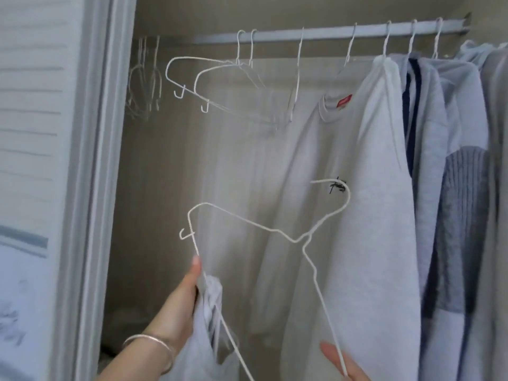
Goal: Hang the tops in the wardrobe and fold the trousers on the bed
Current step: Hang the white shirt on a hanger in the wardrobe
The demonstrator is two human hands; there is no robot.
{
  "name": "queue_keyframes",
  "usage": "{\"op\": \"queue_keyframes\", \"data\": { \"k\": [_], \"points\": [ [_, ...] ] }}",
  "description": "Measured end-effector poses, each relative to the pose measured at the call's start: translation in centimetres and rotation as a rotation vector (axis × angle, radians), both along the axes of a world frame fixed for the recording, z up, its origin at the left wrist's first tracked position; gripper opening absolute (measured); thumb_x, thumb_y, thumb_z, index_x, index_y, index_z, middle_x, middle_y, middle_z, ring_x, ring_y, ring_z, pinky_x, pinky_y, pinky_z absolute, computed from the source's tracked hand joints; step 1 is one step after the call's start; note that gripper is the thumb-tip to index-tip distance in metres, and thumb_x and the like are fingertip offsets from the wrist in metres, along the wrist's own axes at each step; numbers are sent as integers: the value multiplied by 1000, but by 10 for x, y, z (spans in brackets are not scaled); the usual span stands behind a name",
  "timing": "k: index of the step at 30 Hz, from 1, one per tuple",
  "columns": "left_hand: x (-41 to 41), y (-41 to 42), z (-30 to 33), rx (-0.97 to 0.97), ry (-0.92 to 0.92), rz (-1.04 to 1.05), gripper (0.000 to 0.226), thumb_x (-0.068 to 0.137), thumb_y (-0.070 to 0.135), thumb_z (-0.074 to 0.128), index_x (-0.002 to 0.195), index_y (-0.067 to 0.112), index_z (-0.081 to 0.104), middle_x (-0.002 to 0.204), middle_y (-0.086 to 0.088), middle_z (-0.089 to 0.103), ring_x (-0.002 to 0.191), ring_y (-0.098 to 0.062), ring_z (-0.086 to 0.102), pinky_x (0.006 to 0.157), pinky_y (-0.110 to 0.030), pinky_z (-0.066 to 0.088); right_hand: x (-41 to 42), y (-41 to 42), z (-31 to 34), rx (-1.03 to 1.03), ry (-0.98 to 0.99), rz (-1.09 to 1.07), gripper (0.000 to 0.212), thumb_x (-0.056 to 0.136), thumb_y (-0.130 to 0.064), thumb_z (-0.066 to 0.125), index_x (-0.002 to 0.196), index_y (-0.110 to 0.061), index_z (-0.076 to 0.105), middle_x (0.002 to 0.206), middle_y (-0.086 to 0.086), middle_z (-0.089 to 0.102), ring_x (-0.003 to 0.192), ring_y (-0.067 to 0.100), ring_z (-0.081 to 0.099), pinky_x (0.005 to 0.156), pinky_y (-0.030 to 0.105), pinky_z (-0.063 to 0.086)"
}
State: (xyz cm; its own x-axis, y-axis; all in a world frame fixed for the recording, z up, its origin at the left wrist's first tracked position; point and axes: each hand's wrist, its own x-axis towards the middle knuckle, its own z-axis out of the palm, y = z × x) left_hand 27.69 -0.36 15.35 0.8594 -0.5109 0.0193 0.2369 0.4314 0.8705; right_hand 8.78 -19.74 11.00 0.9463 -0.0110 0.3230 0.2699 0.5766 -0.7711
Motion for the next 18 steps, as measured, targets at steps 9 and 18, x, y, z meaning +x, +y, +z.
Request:
{"op": "queue_keyframes", "data": {
  "k": [9,18],
  "points": [
    [-140,51,-24,647,-509,706,46,100,35,35,59,15,44,59,0,46,62,-18,45,55,-15,35,-65,22,-18,-348,191,-87,89,26,-53,90,97,-6,66,48,4,43,31,7,28,32,14,26],
    [-249,95,-103,919,-383,274,56,80,68,50,74,13,60,70,3,54,65,-11,51,73,-21,39,-109,47,-25,-453,353,-99,20,85,-21,55,93,-5,63,41,-10,23,31,1,19,31,12,15]
  ]
}}
